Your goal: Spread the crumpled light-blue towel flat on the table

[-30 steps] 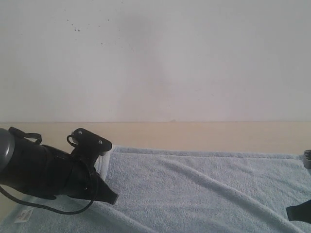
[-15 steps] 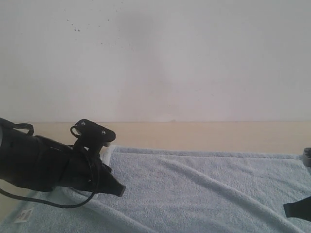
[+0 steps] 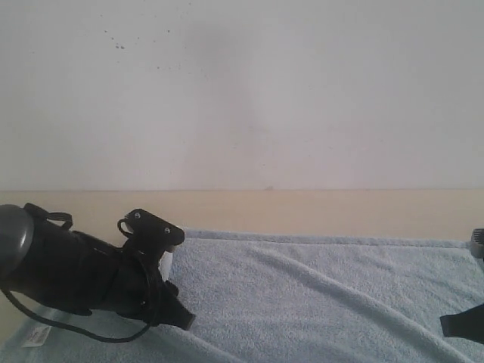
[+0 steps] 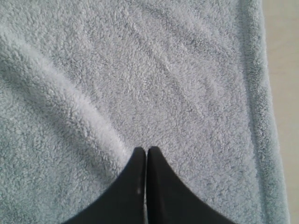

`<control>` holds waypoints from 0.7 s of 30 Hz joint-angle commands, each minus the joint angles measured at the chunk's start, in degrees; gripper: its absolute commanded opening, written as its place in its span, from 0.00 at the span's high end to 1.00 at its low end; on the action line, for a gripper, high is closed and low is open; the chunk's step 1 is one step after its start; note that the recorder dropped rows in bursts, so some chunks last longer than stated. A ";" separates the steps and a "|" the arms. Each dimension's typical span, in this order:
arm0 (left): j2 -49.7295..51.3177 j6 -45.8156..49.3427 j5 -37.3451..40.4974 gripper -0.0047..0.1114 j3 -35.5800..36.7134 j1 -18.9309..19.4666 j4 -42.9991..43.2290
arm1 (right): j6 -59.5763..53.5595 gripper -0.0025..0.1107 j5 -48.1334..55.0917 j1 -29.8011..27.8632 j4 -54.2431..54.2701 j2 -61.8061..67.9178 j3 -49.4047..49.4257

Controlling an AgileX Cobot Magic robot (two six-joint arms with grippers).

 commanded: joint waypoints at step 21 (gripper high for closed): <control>-2.71 5.25 -14.33 0.92 -5.23 -0.11 3.74 | 0.11 0.98 -0.87 -0.07 1.58 -0.56 0.03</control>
